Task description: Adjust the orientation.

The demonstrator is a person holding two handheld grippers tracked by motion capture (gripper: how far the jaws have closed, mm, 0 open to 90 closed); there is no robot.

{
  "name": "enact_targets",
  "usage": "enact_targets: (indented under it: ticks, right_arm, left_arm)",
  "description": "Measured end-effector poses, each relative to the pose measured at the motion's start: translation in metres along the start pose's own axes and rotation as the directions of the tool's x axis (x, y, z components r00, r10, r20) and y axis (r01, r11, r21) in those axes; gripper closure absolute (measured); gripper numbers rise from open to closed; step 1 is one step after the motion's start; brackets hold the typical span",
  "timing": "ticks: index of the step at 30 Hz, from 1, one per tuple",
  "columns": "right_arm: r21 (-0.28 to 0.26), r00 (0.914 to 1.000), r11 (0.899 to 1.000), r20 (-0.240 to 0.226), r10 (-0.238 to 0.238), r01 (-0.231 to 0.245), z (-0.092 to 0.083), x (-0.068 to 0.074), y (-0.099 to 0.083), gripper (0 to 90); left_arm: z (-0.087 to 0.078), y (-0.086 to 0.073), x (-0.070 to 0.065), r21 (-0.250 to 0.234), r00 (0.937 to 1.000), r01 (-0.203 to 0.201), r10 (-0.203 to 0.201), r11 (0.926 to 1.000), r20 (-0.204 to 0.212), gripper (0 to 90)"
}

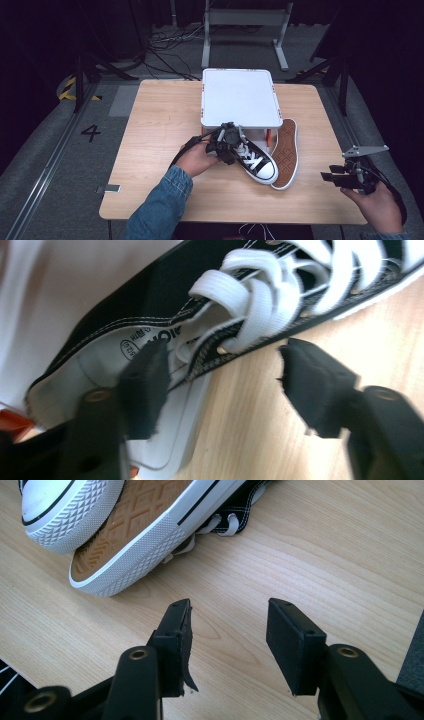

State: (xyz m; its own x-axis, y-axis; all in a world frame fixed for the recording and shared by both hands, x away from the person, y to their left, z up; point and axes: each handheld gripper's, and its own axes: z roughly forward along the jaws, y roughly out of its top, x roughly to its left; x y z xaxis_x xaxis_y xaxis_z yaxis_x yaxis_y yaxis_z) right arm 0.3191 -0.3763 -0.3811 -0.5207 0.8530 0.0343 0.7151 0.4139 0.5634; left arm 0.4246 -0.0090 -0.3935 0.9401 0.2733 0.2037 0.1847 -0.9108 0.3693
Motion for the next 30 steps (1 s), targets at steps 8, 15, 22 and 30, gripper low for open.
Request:
enact_targets:
  ticks: [8,15,22,30]
  right_arm:
    - [0.003,0.9999,1.000,-0.010,-0.008,0.008,0.002,0.003,-0.002,52.6]
    - [0.001,0.9998,1.000,-0.018,-0.011,0.011,0.003,0.003,0.000,52.4]
    - [-0.010,0.9989,0.999,-0.032,-0.034,0.034,0.006,0.004,0.009,52.4]
    - [-0.019,0.9937,0.996,-0.064,-0.093,0.092,0.019,0.009,0.032,52.4]
  left_arm:
    - [0.019,0.003,-0.002,0.048,0.9950,0.001,-0.006,0.9988,0.099,54.4]
    - [0.010,0.004,-0.018,0.103,0.9955,-0.080,0.075,0.9915,0.057,78.7]
    - [-0.021,-0.012,-0.033,0.105,0.9884,-0.072,0.057,0.9918,0.141,85.3]
    - [-0.060,-0.061,-0.025,0.110,0.9795,0.118,-0.134,0.9869,0.150,85.6]
